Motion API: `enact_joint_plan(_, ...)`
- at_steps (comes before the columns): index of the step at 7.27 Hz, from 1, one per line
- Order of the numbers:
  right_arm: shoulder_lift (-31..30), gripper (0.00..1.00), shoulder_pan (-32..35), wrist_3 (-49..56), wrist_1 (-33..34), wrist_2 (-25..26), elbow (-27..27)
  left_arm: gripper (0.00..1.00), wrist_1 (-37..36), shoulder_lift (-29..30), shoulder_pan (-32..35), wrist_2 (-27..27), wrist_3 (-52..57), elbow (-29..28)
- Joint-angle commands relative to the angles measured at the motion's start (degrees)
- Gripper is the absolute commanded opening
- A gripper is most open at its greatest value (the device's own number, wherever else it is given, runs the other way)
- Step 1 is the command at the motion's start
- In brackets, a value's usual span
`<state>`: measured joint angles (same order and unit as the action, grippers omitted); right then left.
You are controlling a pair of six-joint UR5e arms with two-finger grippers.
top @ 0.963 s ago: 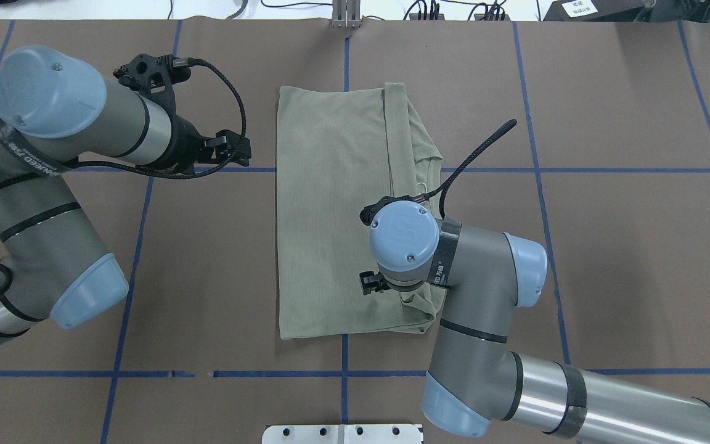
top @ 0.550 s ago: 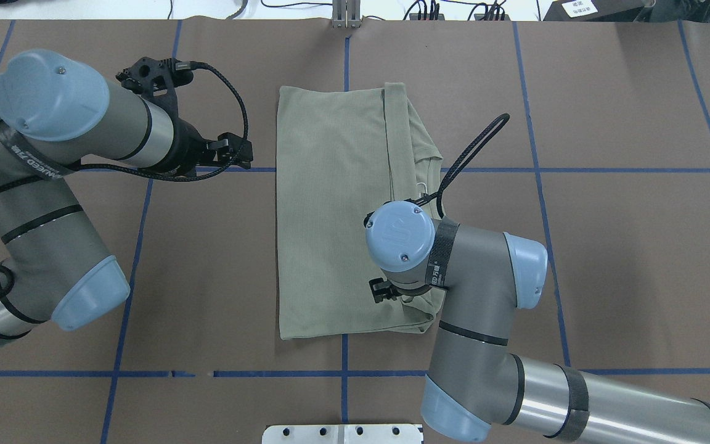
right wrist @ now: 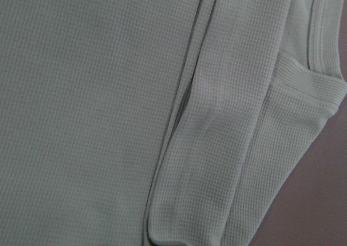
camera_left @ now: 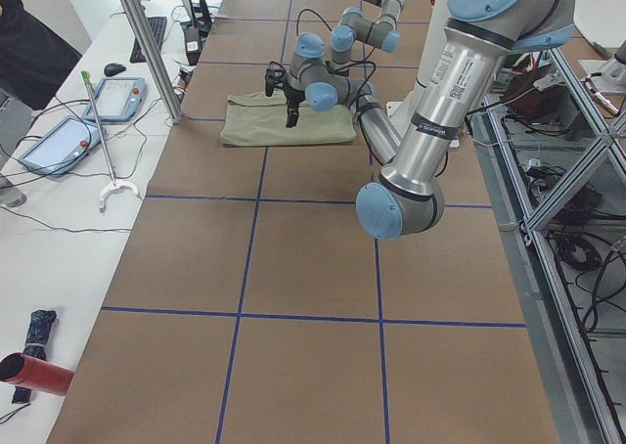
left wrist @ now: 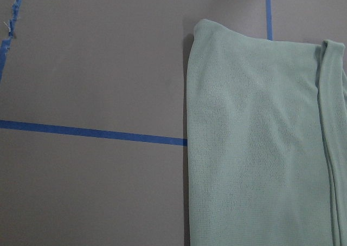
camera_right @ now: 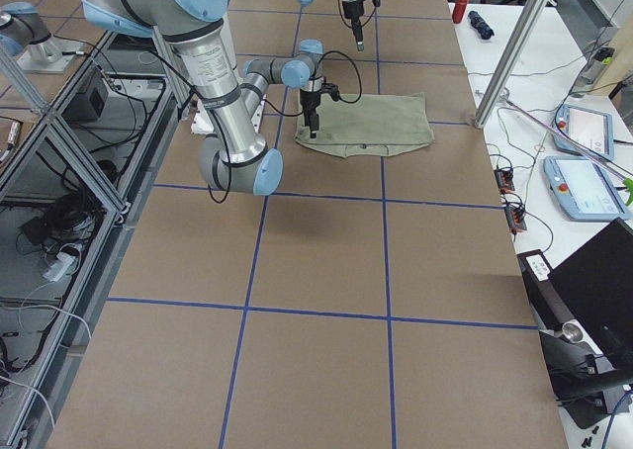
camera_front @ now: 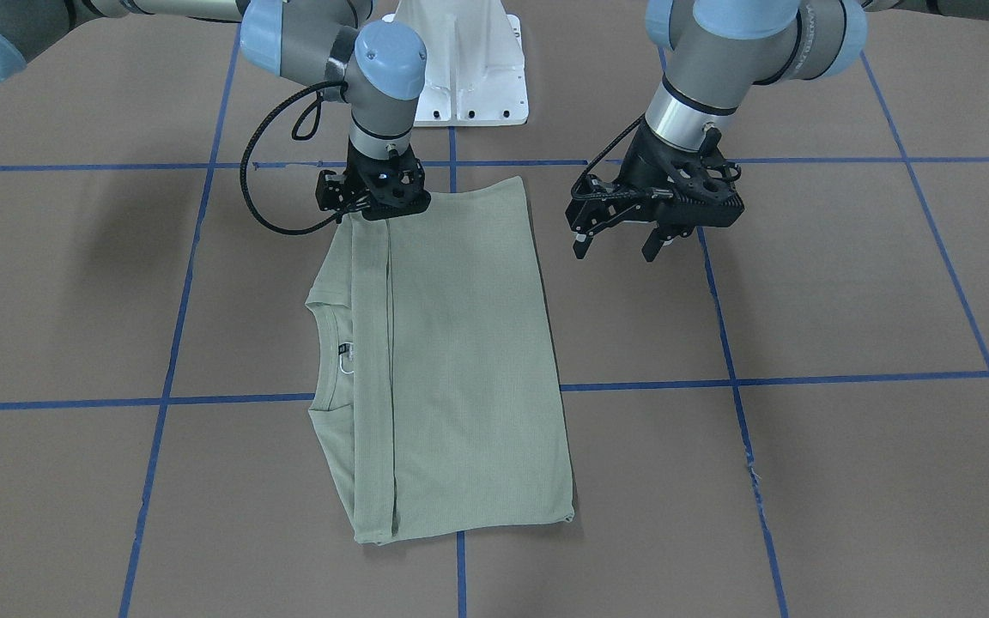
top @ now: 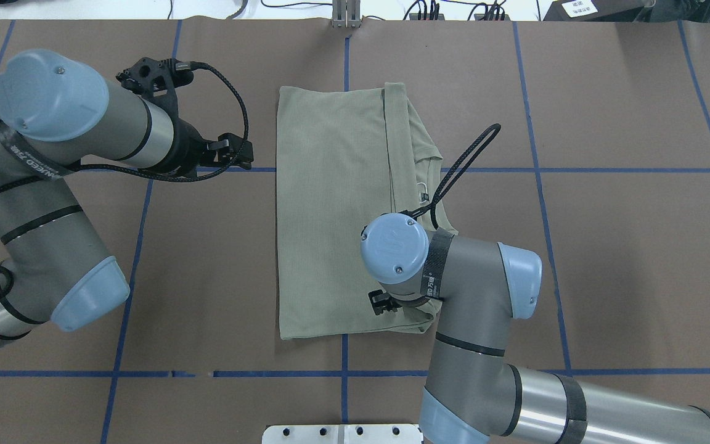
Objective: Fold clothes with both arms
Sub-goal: 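Lower the right gripper onto the folded side edge near the collar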
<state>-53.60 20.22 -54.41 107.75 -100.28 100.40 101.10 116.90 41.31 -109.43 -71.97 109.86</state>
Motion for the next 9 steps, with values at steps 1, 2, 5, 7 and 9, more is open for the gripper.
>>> enact_joint_plan(1,-0.36,1.0,-0.09,0.0,0.01,0.0,-0.29,1.0,0.06,0.0,0.0,-0.43,-0.1,0.01)
enact_joint_plan(2,-0.63,1.0,-0.09,0.0,0.01,0.09,-0.38,1.0,0.15,0.0,0.0,-0.44,-0.1,-0.08)
enact_joint_plan(5,-2.03,1.0,1.48,0.27,0.97,-0.17,0.49,1.0,0.24,0.09,-0.44,-0.44,-0.27,-0.08)
enact_joint_plan(7,-3.43,1.0,3.15,1.67,1.33,-0.53,1.19,1.0,0.24,0.35,-1.32,-0.44,-0.36,0.09)
enact_joint_plan(9,-10.78,1.0,4.13,3.77,1.06,-0.44,7.57,1.0,0.33,0.61,-1.41,-0.44,-0.36,0.09)
